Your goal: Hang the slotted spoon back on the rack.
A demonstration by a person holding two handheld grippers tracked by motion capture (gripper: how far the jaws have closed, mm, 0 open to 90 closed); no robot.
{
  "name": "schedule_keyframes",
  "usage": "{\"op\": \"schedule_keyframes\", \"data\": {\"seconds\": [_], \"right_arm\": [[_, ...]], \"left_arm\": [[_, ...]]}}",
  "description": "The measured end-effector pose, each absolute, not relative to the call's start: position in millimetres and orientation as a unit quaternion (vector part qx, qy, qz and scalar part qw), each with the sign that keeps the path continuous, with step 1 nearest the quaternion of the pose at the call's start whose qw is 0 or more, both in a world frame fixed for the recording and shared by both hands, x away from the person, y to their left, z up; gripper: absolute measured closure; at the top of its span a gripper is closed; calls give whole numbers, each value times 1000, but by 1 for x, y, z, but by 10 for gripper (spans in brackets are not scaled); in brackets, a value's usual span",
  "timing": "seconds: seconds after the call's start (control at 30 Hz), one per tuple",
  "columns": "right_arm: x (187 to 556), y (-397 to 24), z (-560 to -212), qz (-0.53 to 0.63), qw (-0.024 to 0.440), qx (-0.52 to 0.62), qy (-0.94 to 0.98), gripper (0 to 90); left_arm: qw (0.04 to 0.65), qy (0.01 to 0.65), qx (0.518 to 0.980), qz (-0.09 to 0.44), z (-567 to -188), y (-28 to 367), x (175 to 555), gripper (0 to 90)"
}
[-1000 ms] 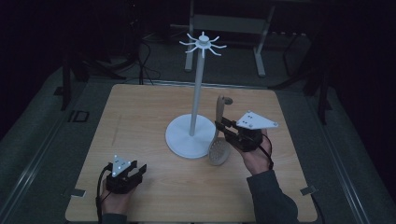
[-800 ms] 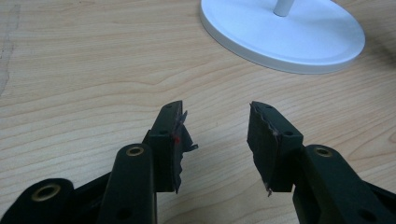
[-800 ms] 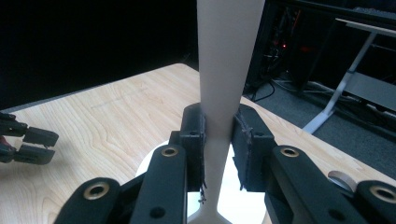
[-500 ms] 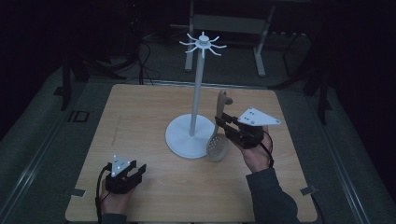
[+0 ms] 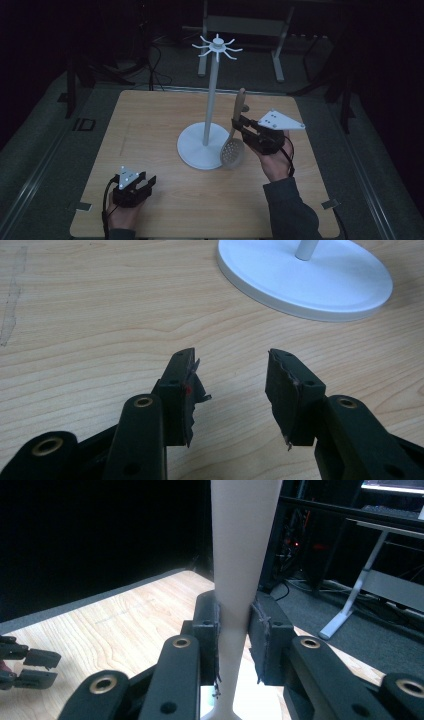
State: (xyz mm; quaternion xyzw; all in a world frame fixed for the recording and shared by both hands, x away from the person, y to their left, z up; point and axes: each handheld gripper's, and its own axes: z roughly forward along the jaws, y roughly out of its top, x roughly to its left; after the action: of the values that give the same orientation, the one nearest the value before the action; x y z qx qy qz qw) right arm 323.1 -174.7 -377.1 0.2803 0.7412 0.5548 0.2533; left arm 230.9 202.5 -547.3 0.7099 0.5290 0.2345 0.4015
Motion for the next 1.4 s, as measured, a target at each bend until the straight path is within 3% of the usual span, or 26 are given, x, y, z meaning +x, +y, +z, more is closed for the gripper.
{"op": "schedule_keyframes", "data": {"seconds": [1.4], "right_arm": [[339, -174, -338, 577, 248, 306, 715, 748]], "left_arm": [[401, 530, 710, 233, -548, 202, 232, 539]]}}
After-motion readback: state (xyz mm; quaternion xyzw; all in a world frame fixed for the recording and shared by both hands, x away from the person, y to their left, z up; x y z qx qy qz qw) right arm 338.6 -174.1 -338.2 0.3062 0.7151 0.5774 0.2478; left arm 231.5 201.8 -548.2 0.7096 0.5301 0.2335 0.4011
